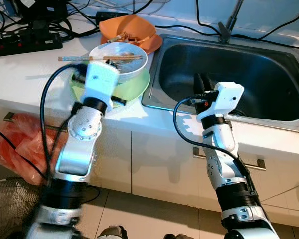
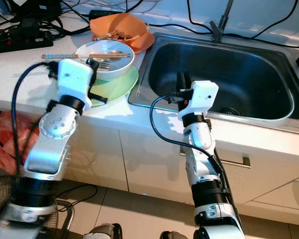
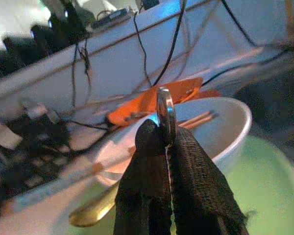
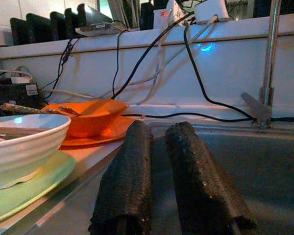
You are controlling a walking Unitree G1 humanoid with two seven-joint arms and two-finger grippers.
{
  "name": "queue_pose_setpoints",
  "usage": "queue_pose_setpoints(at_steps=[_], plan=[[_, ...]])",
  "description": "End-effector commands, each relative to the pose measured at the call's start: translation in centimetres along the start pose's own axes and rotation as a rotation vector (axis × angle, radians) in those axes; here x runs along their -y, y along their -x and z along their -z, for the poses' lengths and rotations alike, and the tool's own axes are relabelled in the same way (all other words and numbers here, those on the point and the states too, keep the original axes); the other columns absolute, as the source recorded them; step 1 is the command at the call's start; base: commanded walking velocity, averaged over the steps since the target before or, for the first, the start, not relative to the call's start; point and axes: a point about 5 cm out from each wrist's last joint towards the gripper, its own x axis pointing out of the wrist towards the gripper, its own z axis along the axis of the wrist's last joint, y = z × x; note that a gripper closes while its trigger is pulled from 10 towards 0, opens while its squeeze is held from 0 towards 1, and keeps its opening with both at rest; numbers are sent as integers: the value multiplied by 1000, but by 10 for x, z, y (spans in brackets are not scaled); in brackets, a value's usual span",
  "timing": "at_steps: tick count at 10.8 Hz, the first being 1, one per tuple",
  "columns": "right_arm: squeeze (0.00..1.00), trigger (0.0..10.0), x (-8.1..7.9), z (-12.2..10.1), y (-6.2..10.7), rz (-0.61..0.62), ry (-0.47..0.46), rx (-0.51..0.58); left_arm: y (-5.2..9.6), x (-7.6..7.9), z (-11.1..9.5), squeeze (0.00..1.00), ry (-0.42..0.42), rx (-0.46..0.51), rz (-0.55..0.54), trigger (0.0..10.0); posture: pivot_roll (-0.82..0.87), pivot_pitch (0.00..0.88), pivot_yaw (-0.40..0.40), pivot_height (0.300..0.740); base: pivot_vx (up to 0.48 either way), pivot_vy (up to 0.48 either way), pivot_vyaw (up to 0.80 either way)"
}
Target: Kitchen organization
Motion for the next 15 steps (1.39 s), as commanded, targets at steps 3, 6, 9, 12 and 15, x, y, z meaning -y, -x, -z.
queue_pose_setpoints(at_steps=[3,6,9,12,15], plan=[[0,10000,3,3,3,6,-2,-11,-1,3,-10,0,-48,27,0,10000,146,110,-46,740,0,0,0],[0,10000,2,4,3,5,-2,-13,-2,4,-21,0,-53,51,44,10000,146,112,-43,740,0,0,0],[0,10000,2,5,4,6,-1,-15,-2,5,-28,0,-56,69,71,10000,147,112,-42,740,0,0,0],[0,10000,2,5,4,6,-3,-16,-3,3,-32,0,-96,74,78,10000,148,110,-42,740,0,0,0],[0,10000,2,5,3,5,-4,-16,-5,-4,-37,0,-178,89,58,10000,149,107,-45,740,0,0,0]])
